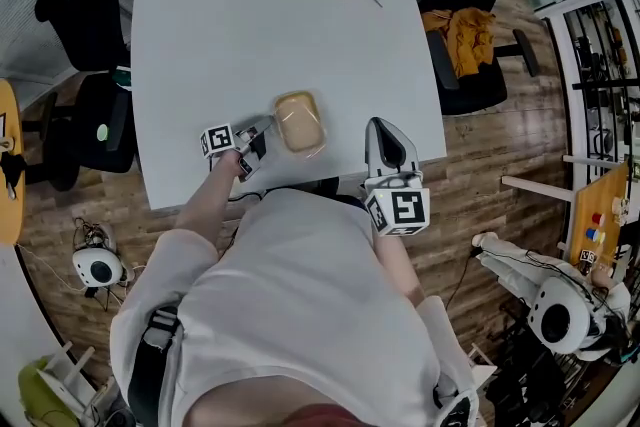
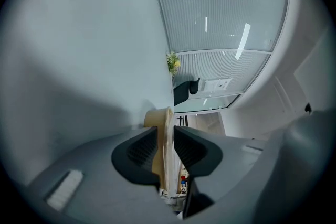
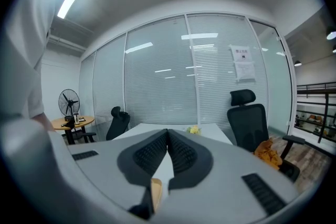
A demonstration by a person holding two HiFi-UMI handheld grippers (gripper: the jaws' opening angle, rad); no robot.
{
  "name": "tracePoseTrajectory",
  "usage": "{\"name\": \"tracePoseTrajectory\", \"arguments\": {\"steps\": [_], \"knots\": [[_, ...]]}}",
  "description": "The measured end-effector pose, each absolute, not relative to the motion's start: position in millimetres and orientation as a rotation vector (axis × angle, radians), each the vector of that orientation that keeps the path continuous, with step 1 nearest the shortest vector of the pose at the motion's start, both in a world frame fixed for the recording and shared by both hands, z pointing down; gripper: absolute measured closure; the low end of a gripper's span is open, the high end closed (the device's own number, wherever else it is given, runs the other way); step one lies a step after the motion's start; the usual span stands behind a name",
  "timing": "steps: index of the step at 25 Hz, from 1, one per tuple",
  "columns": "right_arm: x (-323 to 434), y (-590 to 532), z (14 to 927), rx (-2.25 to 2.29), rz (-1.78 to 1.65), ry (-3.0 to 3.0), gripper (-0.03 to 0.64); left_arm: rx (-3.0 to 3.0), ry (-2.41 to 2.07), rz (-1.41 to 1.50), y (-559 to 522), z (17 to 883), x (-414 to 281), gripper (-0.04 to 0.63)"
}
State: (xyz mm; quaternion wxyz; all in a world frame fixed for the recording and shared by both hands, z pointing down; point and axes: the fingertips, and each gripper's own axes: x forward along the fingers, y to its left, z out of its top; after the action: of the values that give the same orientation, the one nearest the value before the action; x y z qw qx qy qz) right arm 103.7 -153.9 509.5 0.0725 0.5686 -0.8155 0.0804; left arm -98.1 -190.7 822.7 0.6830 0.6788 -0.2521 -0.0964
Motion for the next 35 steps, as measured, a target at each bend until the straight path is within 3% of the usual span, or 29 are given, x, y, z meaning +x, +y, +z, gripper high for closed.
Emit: {"name": "tracePoseTrajectory", "arguments": {"steps": [5, 35], "knots": [[102.6, -152.3, 509.8, 1.706, 0.245, -2.457, 0.611, 1.523, -0.541, -0.251, -191.7, 816.4, -96.0, 0.531], [95.1, -143.1, 504.9, 1.656, 0.23, -2.524, 0.611, 1.556, -0.468, -0.499, -197.8, 739.0, -98.7, 0.548]]}}
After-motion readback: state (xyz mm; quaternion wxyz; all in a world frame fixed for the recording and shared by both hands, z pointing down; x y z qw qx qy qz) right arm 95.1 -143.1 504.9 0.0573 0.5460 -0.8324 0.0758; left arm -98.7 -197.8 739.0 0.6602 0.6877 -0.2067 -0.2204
